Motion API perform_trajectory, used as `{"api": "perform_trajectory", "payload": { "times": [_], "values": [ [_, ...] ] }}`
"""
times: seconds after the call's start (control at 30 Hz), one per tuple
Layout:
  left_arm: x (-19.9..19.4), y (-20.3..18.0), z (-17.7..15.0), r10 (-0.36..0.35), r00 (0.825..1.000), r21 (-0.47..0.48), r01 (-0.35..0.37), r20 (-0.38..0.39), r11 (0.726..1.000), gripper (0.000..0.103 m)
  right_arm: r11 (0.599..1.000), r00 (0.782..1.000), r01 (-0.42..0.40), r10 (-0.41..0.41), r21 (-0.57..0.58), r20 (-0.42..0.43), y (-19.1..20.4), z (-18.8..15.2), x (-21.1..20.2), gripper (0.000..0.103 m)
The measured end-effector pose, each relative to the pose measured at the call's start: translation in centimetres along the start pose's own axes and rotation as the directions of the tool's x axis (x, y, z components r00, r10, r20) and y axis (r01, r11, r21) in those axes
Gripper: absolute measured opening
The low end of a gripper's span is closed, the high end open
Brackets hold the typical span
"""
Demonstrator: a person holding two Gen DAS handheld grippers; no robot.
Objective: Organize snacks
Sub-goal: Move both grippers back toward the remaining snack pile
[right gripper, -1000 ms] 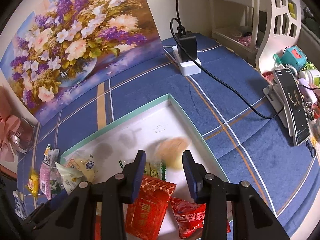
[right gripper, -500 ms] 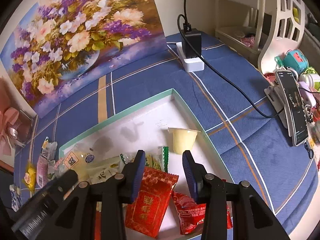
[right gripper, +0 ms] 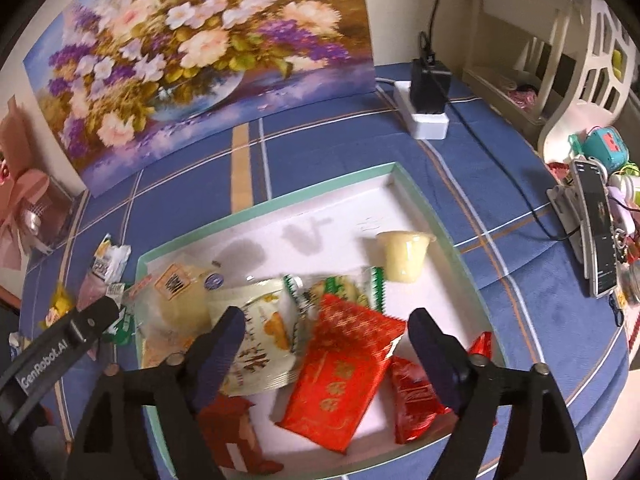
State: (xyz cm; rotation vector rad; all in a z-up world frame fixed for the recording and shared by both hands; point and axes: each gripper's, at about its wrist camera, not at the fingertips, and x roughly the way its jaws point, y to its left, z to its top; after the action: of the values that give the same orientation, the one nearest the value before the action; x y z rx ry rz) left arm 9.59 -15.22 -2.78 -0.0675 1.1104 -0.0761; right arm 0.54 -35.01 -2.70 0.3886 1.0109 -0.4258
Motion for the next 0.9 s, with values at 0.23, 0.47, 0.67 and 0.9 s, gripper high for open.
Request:
{"api": "perform_trajectory", "payload": {
  "times": [0.23, 0.47, 0.67, 0.9],
  "values": [
    [-0.1, 2.0, 0.1, 0.005, 1.000, -0.023, -0.005, 0.000, 1.000, 0.102, 0.999, 0.999, -0.032, 0.032, -0.021, -0.013, 1.6, -0.7, -0.2, 0.103],
    [-0.4, 3.6, 0.4, -0.024, 1.000, -0.060, 0.024, -0.006, 0.998, 0.102, 0.999, 1.000, -0.014, 0.013, -0.047, -0.021, 3.1, -1.0, -0.3, 0.103],
    [-0.9, 5.5, 1.0, -0.050, 0.999, -0.081, 0.050, -0.001, 0.995, 0.102, 0.998, 0.999, -0.019, 0.017, -0.057, -0.037, 5.1, -1.2, -0.4, 0.103],
    [-1.1, 9.1, 1.7, -0.018, 1.000, -0.126, 0.015, -0.021, 0.992, 0.102, 0.993, 0.998, -0.051, 0.049, -0.107, -0.026, 8.9, -1.6, -1.2, 0.103]
  ]
}}
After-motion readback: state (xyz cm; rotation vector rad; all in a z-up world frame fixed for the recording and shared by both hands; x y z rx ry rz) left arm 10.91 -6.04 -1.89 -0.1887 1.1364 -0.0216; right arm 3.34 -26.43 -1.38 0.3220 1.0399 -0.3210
